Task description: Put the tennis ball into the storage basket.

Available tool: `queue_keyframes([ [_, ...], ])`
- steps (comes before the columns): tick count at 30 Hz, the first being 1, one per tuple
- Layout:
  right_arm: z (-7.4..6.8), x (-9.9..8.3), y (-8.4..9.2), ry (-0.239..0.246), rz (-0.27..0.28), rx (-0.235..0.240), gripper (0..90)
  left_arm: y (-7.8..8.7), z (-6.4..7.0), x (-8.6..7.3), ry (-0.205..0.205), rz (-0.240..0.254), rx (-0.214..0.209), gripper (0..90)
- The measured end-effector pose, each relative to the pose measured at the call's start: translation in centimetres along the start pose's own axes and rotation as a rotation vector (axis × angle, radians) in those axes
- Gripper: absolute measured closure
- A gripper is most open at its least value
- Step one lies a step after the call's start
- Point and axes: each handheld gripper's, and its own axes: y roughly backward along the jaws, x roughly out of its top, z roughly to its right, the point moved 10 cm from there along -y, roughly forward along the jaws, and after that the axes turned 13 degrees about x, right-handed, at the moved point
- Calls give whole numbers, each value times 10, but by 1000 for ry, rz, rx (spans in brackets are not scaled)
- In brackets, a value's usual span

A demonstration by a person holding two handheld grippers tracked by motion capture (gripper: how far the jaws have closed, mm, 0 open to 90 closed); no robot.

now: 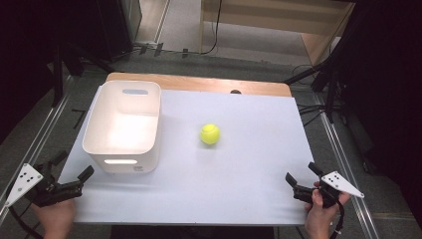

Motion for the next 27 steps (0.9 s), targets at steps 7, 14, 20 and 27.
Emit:
queue_keyframes([
  [7,0,1,1,-4,-2,-1,0,0,3,-1,-21,-6,4,0],
  [14,-3,2,-1,21,-32,5,0,2,1,0,1,4,-1,0],
  [20,-9,5,-13,34,-65,25,0,4,3,-1,-6,8,-11,0],
  [27,-16,6,-24,53,-109,49,0,5,6,-1,-25,7,-20,0],
])
